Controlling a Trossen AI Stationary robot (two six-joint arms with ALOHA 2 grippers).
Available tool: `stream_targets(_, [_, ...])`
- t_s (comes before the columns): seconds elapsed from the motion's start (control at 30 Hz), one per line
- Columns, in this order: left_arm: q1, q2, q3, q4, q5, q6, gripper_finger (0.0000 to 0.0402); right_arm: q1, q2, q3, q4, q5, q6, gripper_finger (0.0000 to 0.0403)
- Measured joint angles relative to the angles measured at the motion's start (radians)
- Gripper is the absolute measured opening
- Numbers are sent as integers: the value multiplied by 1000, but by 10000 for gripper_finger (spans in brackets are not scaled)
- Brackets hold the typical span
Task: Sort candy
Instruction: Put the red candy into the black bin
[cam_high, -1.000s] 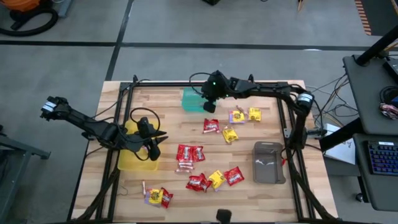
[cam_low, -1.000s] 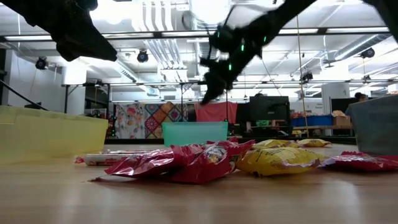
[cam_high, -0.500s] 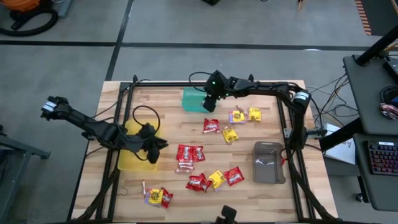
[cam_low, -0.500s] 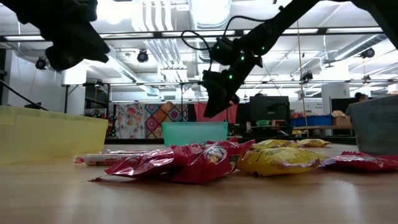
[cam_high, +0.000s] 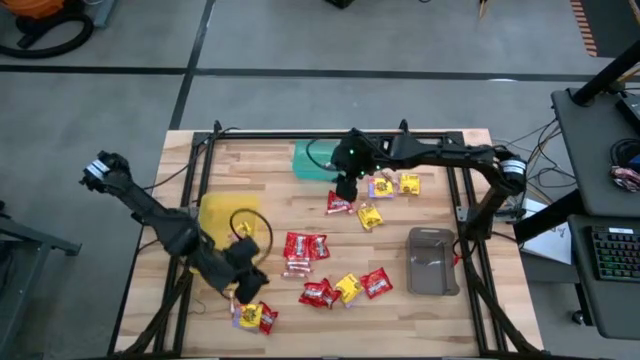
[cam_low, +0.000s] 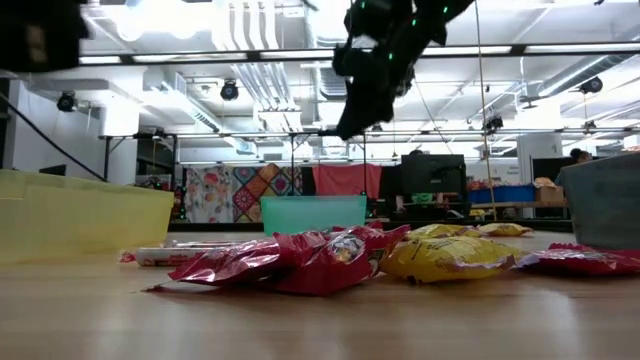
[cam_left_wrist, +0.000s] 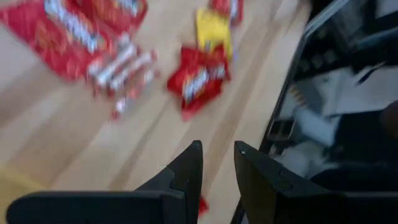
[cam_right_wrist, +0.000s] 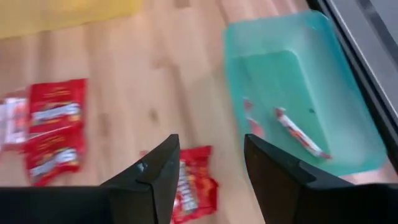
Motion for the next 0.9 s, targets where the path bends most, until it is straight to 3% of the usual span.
stream_targets(0.1, [-58, 109, 124, -140, 27, -13, 77, 44, -28, 0, -2, 0, 0, 166])
stream_targets(0.23, [-157, 254, 253, -289, 78, 111, 77, 91, -49, 0, -3, 0, 0, 167])
stream_targets(0.43, [-259, 405, 322, -388, 86, 145, 77, 136, -55, 0, -20, 1, 0, 167])
stream_targets(0.7, [-289, 469, 355, -393, 152, 168, 77, 164, -55, 0, -109, 1, 54, 164])
stream_targets(0.9, [-283, 394, 356, -401, 150, 216, 77, 202, -59, 0, -317, -8, 136, 164])
